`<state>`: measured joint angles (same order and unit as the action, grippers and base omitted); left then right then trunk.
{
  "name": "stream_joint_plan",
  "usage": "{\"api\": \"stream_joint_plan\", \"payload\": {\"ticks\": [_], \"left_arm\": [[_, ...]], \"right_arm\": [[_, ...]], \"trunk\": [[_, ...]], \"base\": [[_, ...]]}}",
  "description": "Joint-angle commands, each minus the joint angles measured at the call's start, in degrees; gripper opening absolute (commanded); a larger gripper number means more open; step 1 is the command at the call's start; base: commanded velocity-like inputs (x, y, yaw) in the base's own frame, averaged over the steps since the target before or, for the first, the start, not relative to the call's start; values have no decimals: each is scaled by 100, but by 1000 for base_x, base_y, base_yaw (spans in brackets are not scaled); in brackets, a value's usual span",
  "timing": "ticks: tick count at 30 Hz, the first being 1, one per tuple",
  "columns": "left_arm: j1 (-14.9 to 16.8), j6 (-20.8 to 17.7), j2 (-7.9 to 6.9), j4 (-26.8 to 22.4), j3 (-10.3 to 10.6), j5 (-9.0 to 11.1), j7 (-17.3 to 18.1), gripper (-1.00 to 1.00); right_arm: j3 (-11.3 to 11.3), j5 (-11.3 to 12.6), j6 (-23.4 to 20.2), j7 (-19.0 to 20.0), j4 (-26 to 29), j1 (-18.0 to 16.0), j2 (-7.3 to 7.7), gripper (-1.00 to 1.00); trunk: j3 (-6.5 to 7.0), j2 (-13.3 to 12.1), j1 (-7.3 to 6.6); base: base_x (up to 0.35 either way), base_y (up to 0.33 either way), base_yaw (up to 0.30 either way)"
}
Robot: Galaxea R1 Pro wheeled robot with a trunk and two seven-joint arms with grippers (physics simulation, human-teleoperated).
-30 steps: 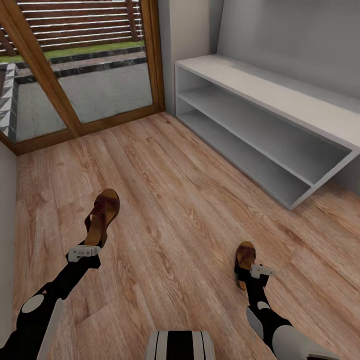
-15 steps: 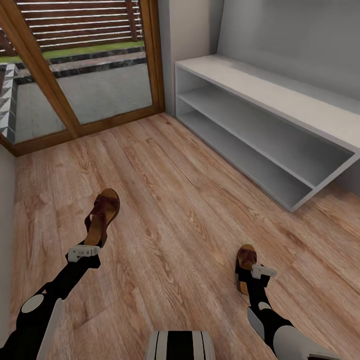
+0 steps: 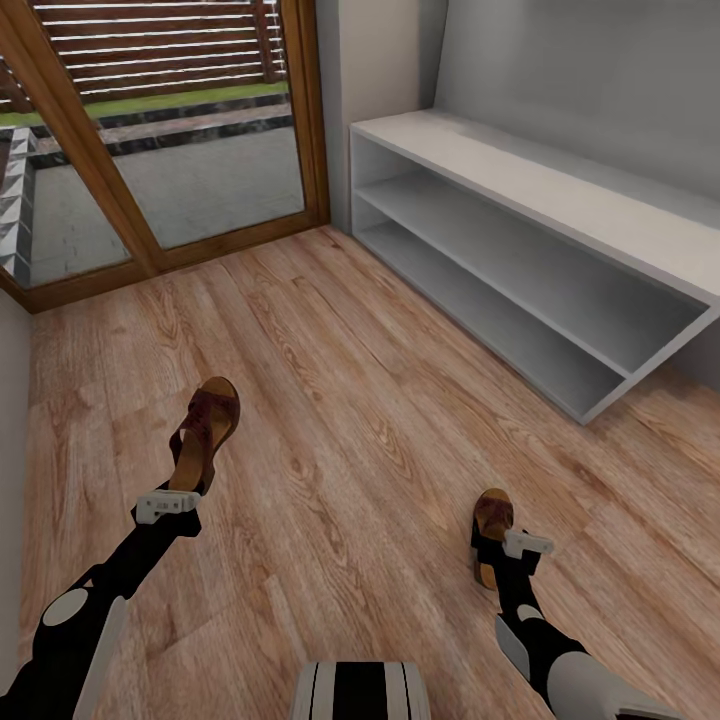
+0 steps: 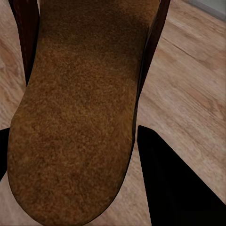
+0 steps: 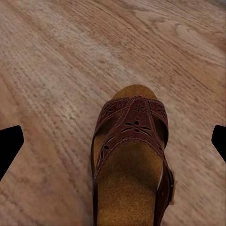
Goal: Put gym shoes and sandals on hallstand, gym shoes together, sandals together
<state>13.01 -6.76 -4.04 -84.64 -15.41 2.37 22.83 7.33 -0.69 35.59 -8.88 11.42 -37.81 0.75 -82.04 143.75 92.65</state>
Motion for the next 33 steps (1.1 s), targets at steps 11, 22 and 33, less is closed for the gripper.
{"api": "stream_joint_plan", "payload": {"ticks": [11, 22, 33], "left_arm": [[0, 8, 0, -2, -4, -17, 2, -100], [0, 6, -5, -5, -10, -17, 5, -100], [0, 0, -8, -8, -15, -16, 3, -100]], "right_arm": [[3, 6, 0, 0, -19, 11, 23, 100], [1, 7, 3, 0, -35, 21, 36, 100], [1, 7, 5, 0, -74, 27, 38, 100]], "trunk": [[0, 0, 0], [0, 0, 0], [-199, 12, 23]], "base": [[0, 0, 0], [0, 0, 0], [0, 0, 0]]}}
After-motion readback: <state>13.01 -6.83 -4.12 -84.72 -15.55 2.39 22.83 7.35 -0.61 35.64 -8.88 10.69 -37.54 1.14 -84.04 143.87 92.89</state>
